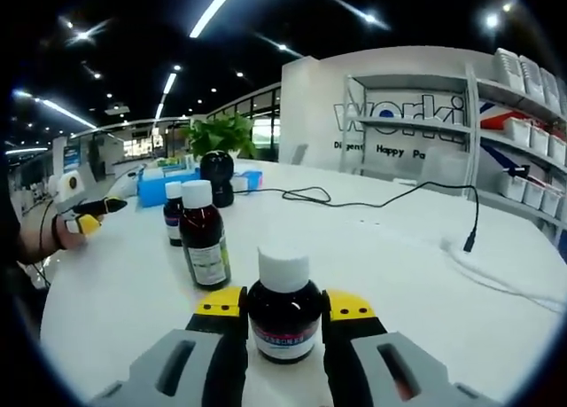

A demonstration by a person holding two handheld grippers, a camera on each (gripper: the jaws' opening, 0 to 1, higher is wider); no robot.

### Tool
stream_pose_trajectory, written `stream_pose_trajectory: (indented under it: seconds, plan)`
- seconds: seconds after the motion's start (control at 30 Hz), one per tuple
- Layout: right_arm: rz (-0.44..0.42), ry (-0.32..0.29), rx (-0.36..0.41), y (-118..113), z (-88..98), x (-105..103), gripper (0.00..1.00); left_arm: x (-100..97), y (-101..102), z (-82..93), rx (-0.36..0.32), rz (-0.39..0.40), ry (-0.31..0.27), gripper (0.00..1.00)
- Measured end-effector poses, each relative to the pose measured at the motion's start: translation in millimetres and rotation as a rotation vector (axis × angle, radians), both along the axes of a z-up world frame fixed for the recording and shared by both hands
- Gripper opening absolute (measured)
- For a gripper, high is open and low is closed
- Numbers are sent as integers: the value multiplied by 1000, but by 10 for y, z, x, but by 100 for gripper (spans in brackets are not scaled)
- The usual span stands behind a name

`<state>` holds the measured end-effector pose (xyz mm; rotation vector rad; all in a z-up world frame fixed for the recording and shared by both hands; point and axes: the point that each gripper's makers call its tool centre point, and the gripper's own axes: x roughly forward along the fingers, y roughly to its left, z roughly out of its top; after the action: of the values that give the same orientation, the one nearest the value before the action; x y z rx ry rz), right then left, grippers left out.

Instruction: Rotate the medicine bottle to make it face forward pick up the medicine bottle inspect the drug traceability code place the medicine on the table

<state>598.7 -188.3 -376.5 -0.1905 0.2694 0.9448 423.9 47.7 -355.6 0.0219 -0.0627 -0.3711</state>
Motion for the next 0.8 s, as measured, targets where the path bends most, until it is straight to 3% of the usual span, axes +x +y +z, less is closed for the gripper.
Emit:
stream_pose_trajectory:
  seconds: [0.6,0.8]
  plan:
    - [-198,43,14,-64,-53,23,28,7,17,4,0,1,-4,42]
    - [-260,56,17,-29,-38,-108,28,5,22,8,-2,1,-7,42]
